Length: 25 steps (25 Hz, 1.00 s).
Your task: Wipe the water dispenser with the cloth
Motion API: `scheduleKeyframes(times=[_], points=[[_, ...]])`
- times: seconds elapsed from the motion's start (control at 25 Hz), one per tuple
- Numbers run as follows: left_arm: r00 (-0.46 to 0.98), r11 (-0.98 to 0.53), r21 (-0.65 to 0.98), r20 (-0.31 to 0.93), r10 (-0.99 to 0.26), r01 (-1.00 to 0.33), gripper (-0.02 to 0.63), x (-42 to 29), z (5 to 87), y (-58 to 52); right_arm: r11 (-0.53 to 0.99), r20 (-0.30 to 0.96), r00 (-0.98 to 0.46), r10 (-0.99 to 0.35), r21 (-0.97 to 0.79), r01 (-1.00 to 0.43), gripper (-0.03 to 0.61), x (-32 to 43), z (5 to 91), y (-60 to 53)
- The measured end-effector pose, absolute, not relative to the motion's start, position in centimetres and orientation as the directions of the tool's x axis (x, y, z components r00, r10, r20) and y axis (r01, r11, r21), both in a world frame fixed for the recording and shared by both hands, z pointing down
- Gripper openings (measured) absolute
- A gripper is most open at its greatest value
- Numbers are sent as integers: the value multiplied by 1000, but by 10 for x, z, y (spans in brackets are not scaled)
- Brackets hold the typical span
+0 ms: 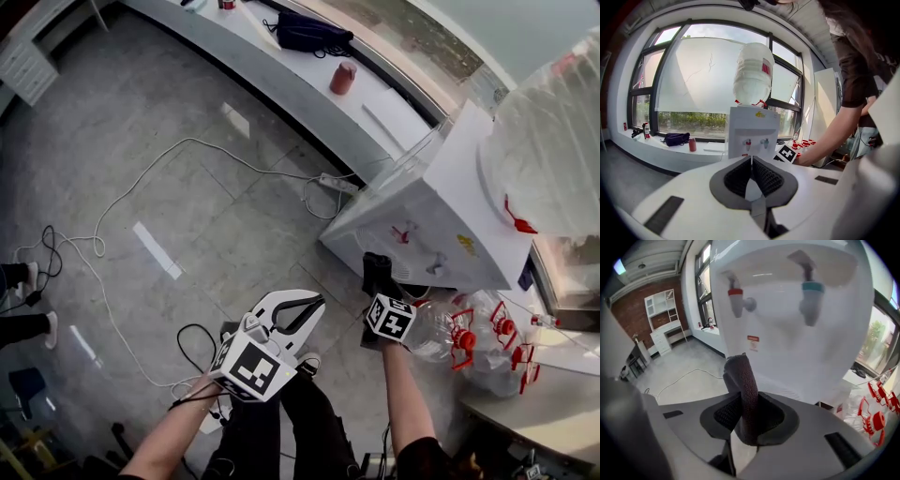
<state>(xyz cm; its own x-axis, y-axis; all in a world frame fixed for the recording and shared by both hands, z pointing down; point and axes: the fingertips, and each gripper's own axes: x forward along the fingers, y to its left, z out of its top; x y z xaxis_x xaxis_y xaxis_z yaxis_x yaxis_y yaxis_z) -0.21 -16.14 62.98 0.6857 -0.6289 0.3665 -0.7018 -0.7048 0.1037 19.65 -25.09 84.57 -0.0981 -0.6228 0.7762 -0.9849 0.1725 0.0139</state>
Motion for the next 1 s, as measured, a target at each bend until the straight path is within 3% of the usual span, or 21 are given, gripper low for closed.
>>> scheduleKeyframes(times=[0.2,0.44,1.0], points=[[660,-677,106,375,-651,-728,20,-15,646,-164,287,789,-172,-590,6,-958,103,140,876,-274],[610,-619,120,394,-688,-776,20,-38,662,-164,288,803,-185,-567,-17,-957,101,114,898,-310],[630,-638,134,401,-665,-758,20,-13,661,-176,150,848,-102,-520,-27,-988,106,199,899,-281]])
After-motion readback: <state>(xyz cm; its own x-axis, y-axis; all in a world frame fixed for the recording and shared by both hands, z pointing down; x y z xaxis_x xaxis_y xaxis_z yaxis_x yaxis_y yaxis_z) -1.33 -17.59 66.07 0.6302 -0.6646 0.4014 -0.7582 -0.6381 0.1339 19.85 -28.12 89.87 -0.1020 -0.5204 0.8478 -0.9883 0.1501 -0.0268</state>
